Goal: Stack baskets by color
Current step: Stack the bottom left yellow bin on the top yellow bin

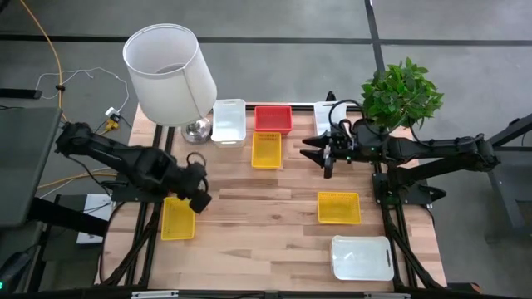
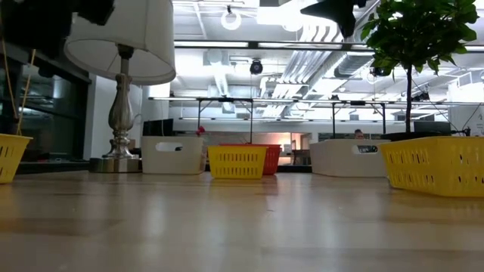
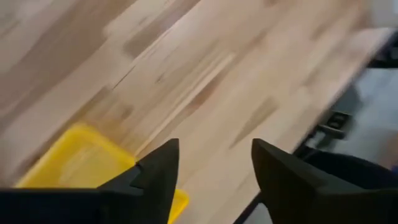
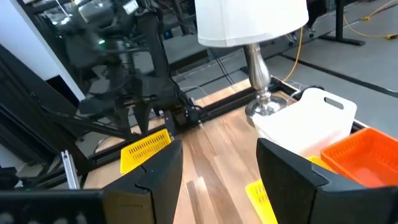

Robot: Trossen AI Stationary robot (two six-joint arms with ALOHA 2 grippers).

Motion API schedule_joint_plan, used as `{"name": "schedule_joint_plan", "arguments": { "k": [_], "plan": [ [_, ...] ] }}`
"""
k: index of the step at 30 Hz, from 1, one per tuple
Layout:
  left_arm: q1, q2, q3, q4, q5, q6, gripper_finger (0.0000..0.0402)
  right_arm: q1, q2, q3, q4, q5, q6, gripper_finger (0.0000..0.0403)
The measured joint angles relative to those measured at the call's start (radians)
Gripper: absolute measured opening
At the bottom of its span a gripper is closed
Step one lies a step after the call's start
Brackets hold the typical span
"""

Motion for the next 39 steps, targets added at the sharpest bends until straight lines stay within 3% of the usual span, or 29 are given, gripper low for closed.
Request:
{"name": "schedule_joint_plan", "arguments": {
  "k": [5, 11, 19, 29, 33, 39],
  "plan": [
    [-0.156, 0.075, 0.000, -0.067, -0.110, -0.309, 0.0215, 0.000, 0.000, 0.000, -0.027, -0.001, 0.021, 0.0192],
    [-0.258, 0.203, 0.000, -0.087, -0.137, -0.560, 0.0216, -0.002, 0.000, 0.000, -0.044, -0.001, 0.018, 0.0192],
    [-0.269, 0.353, -0.004, -0.073, -0.082, -0.624, 0.0216, -0.006, 0.000, 0.000, -0.045, 0.000, -0.001, 0.0192],
    [-0.259, 0.360, -0.164, 0.122, -0.024, -0.743, 0.0212, -0.006, 0.000, 0.000, -0.053, -0.001, -0.001, 0.0192],
    [-0.261, 0.360, -0.172, 0.135, -0.035, -0.719, 0.0170, -0.006, 0.000, 0.000, -0.060, 0.000, -0.006, 0.0192],
    [-0.217, 0.327, -0.155, 0.264, -0.048, -0.557, 0.0019, -0.006, 0.000, 0.000, -0.065, 0.000, -0.009, 0.0192]
  ]
}}
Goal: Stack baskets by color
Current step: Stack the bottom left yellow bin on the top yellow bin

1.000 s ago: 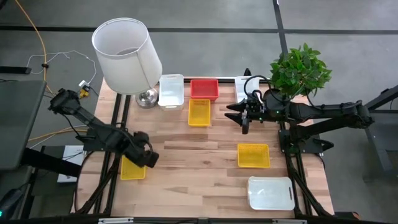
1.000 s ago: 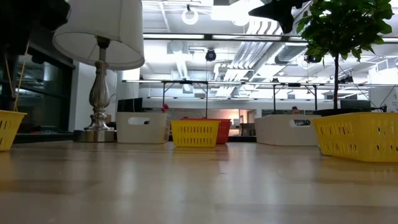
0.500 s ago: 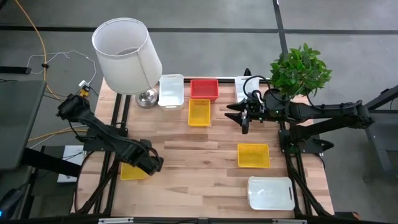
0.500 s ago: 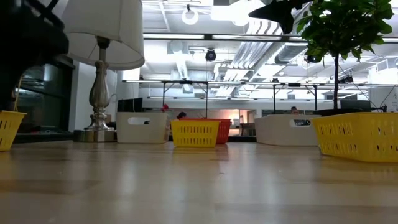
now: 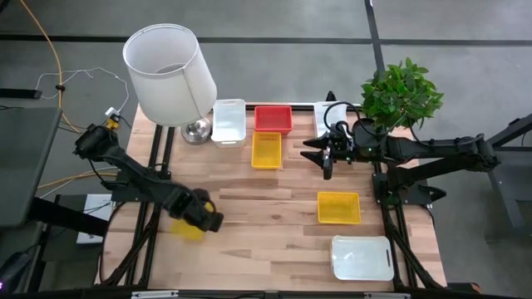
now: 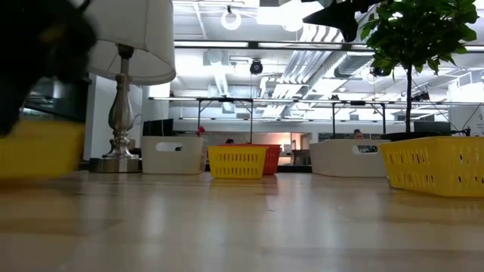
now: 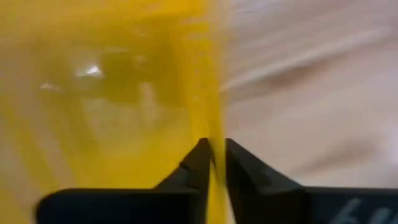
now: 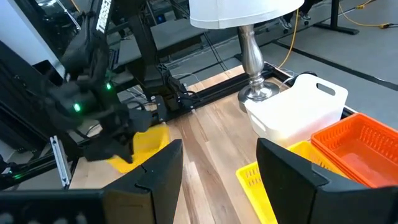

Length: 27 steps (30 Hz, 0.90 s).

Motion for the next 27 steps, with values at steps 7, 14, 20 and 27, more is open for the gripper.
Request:
{"name": "schedule_joint_plan", "arguments": {
  "k": [7, 14, 20, 27],
  "plan": [
    [0.195, -0.021, 0.213, 0.028, 0.027, 0.480, 0.0004, 0.000, 0.000, 0.000, 0.050, 0.000, -0.024, 0.0192],
    [0.463, 0.065, 0.488, -0.018, -0.021, 0.879, 0.0002, 0.000, -0.009, 0.000, 0.182, 0.007, -0.048, 0.0192],
    [0.581, 0.215, 0.697, -0.041, -0.104, 1.145, 0.0001, 0.000, -0.040, 0.000, 0.204, 0.063, -0.101, 0.0192],
    [0.594, 0.339, 0.789, -0.076, -0.248, 1.862, 0.0000, 0.000, -0.081, 0.000, 0.223, 0.117, -0.189, 0.0192]
  ]
}}
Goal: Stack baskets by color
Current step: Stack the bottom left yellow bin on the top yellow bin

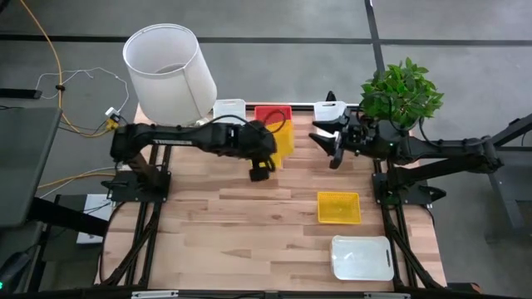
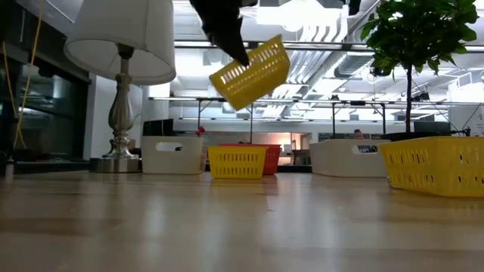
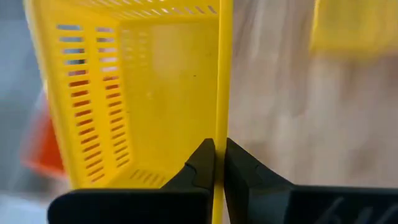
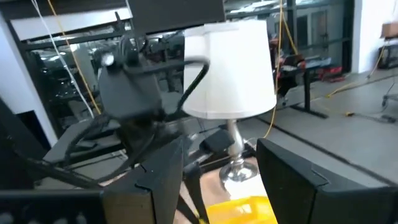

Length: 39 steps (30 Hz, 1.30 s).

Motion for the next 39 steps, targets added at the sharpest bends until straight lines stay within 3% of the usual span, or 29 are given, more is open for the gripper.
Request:
{"name": "schedule_joint_plan", "arguments": {
  "k": [7, 10, 20, 30, 34, 39],
  "plan": [
    [0.005, 0.047, 0.000, 0.001, -0.143, 1.010, 0.0000, 0.000, -0.022, 0.000, 0.003, 0.018, -0.013, 0.0192],
    [0.020, 0.065, 0.000, 0.002, -0.166, 1.233, 0.0000, 0.000, -0.023, 0.000, 0.001, 0.018, -0.013, 0.0192],
    [0.081, 0.082, 0.000, -0.082, -0.140, 1.207, 0.0000, 0.002, -0.023, 0.000, -0.006, 0.018, -0.012, 0.0192],
    [0.114, 0.081, -0.124, -0.113, -0.167, 1.223, 0.0000, 0.002, -0.023, 0.000, -0.010, 0.018, 0.014, 0.0192],
    [0.097, 0.032, -0.145, -0.047, -0.168, 1.239, 0.0000, 0.002, -0.023, 0.000, -0.010, 0.047, 0.014, 0.0192],
    [0.080, -0.061, -0.145, 0.030, -0.084, 1.257, 0.0000, 0.002, -0.022, 0.000, -0.006, 0.078, 0.014, 0.0192]
  ]
}}
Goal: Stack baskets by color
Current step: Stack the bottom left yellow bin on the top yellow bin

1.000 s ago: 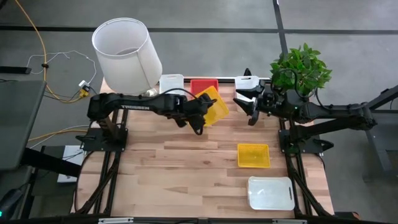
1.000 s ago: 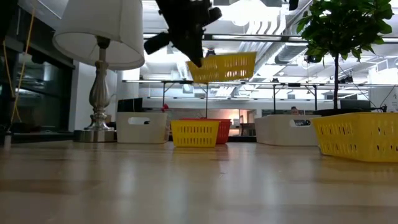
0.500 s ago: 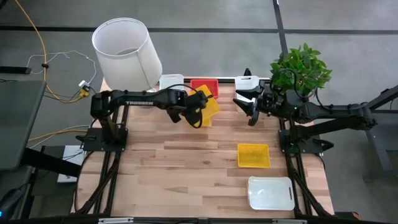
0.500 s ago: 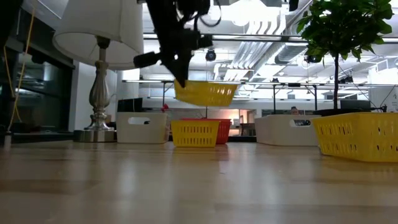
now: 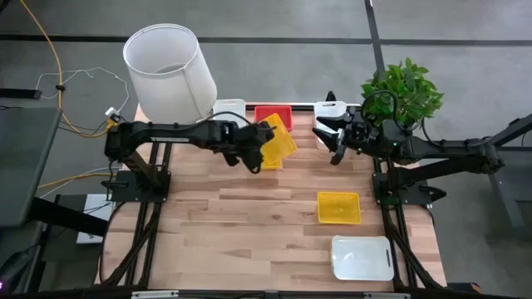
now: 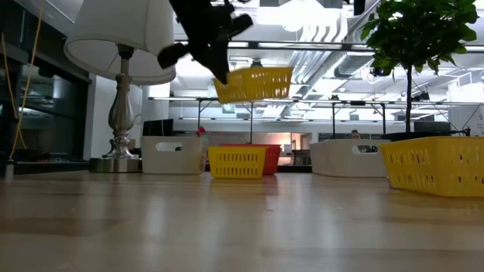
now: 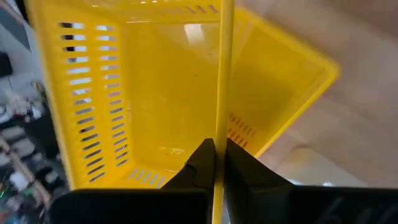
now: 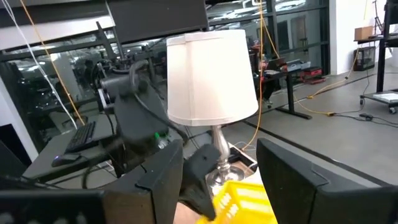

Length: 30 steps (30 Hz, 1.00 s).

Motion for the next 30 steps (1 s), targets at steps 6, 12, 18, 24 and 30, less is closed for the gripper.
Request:
{"name": "schedule_joint_plan", "arguments": {
  "k": [6, 12, 18, 24, 30],
  "plan": [
    [0.011, -0.030, -0.046, 0.065, 0.032, 0.072, 0.0000, 0.000, 0.000, 0.000, 0.007, 0.000, 0.034, 0.0192],
    [0.007, -0.079, -0.234, 0.251, 0.007, 0.176, 0.0000, 0.000, 0.000, 0.000, 0.007, 0.000, 0.071, 0.0192],
    [0.015, -0.105, -0.306, 0.341, 0.025, 0.249, 0.0000, 0.000, 0.010, 0.000, 0.009, 0.047, 0.071, 0.0192],
    [0.047, -0.093, -0.309, 0.334, 0.028, 0.411, 0.0000, 0.000, 0.021, 0.000, 0.012, 0.061, 0.081, 0.0192],
    [0.074, -0.094, -0.309, 0.252, 0.067, 0.471, 0.0000, 0.000, 0.023, 0.000, 0.010, 0.061, 0.105, 0.0192]
  ]
}}
